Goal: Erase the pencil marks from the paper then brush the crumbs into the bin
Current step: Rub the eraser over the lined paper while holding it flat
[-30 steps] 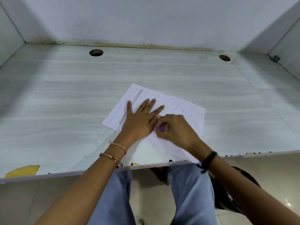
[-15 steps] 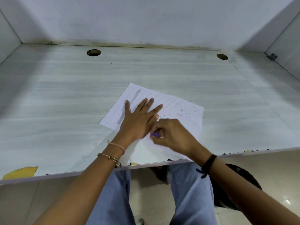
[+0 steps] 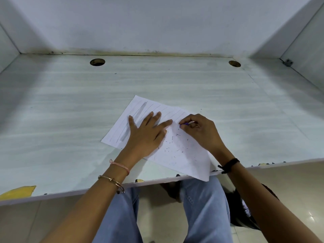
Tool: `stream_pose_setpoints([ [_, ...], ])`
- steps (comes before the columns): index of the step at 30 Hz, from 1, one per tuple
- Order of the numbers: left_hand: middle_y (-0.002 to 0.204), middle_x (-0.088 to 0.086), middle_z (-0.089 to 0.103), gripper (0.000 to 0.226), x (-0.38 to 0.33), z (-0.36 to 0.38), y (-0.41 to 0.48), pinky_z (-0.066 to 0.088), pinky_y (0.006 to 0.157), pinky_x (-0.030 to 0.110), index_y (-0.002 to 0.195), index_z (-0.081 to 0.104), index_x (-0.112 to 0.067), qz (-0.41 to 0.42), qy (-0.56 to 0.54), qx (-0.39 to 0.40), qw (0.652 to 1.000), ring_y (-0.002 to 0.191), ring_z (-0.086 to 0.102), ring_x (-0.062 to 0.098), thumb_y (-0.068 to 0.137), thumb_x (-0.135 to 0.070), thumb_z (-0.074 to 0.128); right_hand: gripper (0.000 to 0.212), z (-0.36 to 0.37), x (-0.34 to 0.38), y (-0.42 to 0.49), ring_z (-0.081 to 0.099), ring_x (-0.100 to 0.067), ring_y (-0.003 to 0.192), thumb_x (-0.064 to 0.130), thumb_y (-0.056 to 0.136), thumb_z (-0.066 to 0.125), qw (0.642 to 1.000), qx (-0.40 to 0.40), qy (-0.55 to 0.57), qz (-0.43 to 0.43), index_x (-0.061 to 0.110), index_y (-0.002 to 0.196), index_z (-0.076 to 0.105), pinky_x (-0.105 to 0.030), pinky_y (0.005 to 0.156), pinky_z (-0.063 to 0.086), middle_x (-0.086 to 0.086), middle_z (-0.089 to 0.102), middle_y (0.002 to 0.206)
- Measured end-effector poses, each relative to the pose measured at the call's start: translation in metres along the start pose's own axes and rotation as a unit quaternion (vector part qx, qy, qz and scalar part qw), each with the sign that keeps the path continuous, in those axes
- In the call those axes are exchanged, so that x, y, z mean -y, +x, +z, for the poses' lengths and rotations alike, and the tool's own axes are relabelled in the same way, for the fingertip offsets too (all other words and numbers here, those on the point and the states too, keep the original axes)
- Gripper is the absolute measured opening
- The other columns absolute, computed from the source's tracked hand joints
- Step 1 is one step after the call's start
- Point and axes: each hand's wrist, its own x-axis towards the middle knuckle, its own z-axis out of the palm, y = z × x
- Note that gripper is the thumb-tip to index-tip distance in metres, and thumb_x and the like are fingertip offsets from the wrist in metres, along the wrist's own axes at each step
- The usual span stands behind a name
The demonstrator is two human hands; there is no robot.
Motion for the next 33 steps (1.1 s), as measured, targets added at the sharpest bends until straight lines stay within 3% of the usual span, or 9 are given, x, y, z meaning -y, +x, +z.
stream_pose_setpoints([
  [4, 0.148, -0.002, 0.035, 0.044, -0.009, 0.001, 0.016, 0.012, 0.107, 0.07, 0.133, 0.046, -0.028, 0.026, -0.004, -0.075, 0.997, 0.141, 0.027, 0.017, 0.098, -0.053, 0.038, 0.007, -0.005, -0.001, -0.002, 0.062, -0.008, 0.066, 0.007, 0.083, 0.068, 1.0, 0.02, 0.012, 0.006, 0.013, 0.084, 0.071, -0.017, 0.067, 0.053, 0.0, 0.069, 0.088],
  [7, 0.142, -0.002, 0.042, 0.065, -0.015, 0.007, 0.026, 0.012, 0.11, 0.066, 0.129, 0.045, -0.016, 0.059, -0.036, -0.091, 0.993, 0.139, 0.032, 0.016, 0.089, -0.066, 0.038, 0.01, -0.007, 0.0, 0.002, 0.061, -0.002, 0.066, 0.007, 0.081, 0.07, 0.999, 0.033, 0.0, 0.006, 0.013, 0.089, 0.071, -0.005, 0.066, 0.045, 0.001, 0.068, 0.084],
  [9, 0.151, -0.004, 0.035, 0.074, -0.016, 0.012, 0.028, 0.004, 0.112, 0.065, 0.134, 0.04, -0.02, 0.064, -0.048, -0.083, 0.993, 0.146, 0.019, 0.012, 0.085, -0.075, 0.03, 0.015, -0.008, 0.0, 0.006, 0.062, -0.001, 0.07, 0.004, 0.079, 0.072, 1.0, 0.024, 0.007, 0.016, 0.011, 0.092, 0.07, -0.003, 0.066, 0.044, -0.001, 0.069, 0.086],
  [12, 0.163, -0.007, 0.005, 0.087, -0.017, 0.013, 0.027, -0.01, 0.113, 0.062, 0.15, 0.02, -0.033, 0.046, -0.024, -0.029, 0.998, 0.149, -0.005, 0.008, 0.079, -0.083, 0.013, 0.01, -0.006, 0.003, 0.011, 0.063, -0.003, 0.068, 0.0, 0.079, 0.069, 0.999, 0.031, 0.003, 0.011, 0.008, 0.085, 0.071, -0.004, 0.064, 0.044, -0.003, 0.07, 0.084],
  [15, 0.163, -0.007, -0.01, 0.096, -0.019, 0.011, 0.029, -0.011, 0.113, 0.063, 0.154, -0.002, -0.036, 0.043, 0.018, -0.006, 0.999, 0.148, -0.014, 0.008, 0.072, -0.085, -0.004, 0.012, 0.003, 0.008, 0.009, 0.06, -0.003, 0.063, 0.001, 0.078, 0.069, 0.998, 0.044, -0.032, -0.021, 0.012, 0.081, 0.071, -0.007, 0.063, 0.044, 0.006, 0.067, 0.072],
  [21, 0.162, -0.009, -0.012, 0.089, -0.016, 0.017, 0.031, -0.014, 0.112, 0.061, 0.154, -0.004, -0.036, 0.043, 0.019, -0.014, 0.999, 0.148, -0.015, 0.007, 0.08, -0.083, 0.009, 0.01, -0.002, 0.006, 0.027, 0.063, -0.013, 0.07, 0.006, 0.077, 0.072, 0.997, -0.005, -0.082, -0.013, 0.014, 0.083, 0.074, -0.019, 0.069, 0.05, -0.002, 0.068, 0.078],
  [26, 0.163, -0.006, -0.01, 0.091, -0.015, 0.018, 0.032, -0.011, 0.113, 0.064, 0.155, -0.003, -0.034, 0.053, 0.026, -0.021, 0.998, 0.148, -0.013, 0.01, 0.079, -0.083, 0.002, 0.011, 0.006, 0.013, 0.018, 0.062, -0.014, 0.069, 0.004, 0.075, 0.071, 0.991, 0.044, -0.12, -0.042, 0.012, 0.082, 0.075, -0.022, 0.067, 0.049, -0.003, 0.069, 0.075],
  [30, 0.162, -0.008, -0.013, 0.088, -0.016, 0.017, 0.031, -0.014, 0.113, 0.062, 0.154, -0.005, -0.034, 0.046, 0.015, -0.017, 0.999, 0.148, -0.015, 0.009, 0.082, -0.082, 0.01, 0.011, -0.003, 0.011, 0.032, 0.062, -0.02, 0.071, 0.003, 0.077, 0.067, 0.989, -0.01, -0.146, -0.029, 0.009, 0.082, 0.073, -0.029, 0.071, 0.051, -0.006, 0.069, 0.077],
  [33, 0.163, -0.005, -0.01, 0.093, -0.016, 0.017, 0.032, -0.009, 0.113, 0.065, 0.155, -0.005, -0.03, 0.052, 0.026, -0.024, 0.998, 0.149, -0.013, 0.01, 0.079, -0.083, 0.003, 0.01, 0.003, 0.018, 0.021, 0.062, -0.016, 0.068, 0.003, 0.074, 0.068, 0.984, 0.067, -0.154, -0.061, 0.01, 0.08, 0.074, -0.026, 0.069, 0.05, -0.002, 0.069, 0.073],
])
